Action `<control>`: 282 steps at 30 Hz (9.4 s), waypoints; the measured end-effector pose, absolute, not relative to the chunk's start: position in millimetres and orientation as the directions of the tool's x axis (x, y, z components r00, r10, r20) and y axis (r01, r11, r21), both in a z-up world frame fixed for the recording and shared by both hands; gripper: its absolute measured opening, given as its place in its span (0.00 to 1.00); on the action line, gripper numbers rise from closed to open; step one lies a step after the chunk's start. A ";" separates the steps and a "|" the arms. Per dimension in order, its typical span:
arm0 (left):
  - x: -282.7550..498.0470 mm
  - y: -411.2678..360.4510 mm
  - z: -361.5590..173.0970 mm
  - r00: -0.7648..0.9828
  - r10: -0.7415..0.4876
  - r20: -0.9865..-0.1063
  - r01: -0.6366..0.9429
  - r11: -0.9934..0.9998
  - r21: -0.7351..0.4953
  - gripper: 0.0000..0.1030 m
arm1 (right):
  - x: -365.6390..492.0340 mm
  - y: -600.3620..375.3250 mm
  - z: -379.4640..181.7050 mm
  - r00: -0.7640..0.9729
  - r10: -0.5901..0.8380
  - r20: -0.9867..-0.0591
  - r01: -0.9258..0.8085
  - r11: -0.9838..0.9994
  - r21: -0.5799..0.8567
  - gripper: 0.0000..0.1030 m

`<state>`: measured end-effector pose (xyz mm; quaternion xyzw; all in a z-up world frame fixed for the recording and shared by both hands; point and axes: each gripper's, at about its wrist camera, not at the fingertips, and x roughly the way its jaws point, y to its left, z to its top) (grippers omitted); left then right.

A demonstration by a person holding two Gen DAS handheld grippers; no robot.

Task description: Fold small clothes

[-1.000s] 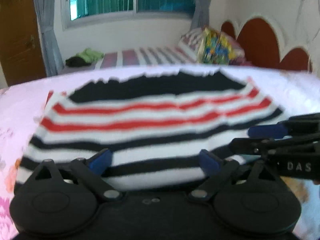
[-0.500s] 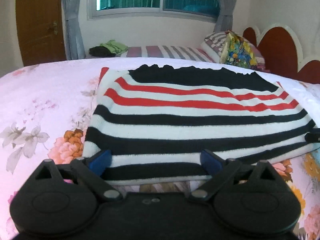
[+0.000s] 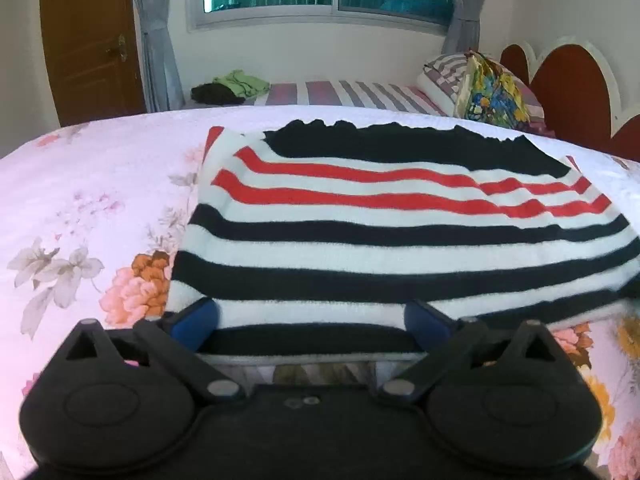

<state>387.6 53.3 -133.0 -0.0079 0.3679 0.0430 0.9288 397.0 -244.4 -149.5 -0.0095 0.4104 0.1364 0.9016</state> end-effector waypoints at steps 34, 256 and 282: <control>360.1 71.2 -123.2 0.665 0.096 -0.741 -0.131 0.991 0.010 0.99 | 373.8 -261.2 -110.7 0.690 0.220 -0.690 -0.177 0.975 0.135 0.78; 510.9 -33.1 -123.3 0.704 -0.199 -0.682 0.110 0.979 -0.172 0.95 | 491.4 -281.0 -91.8 0.739 0.360 -0.570 -0.308 0.932 0.190 0.64; 497.5 -6.9 -119.0 0.604 -0.459 -0.651 0.236 0.884 -0.404 0.81 | 484.1 -348.7 -98.8 0.596 0.536 -0.598 -0.132 0.800 0.585 0.78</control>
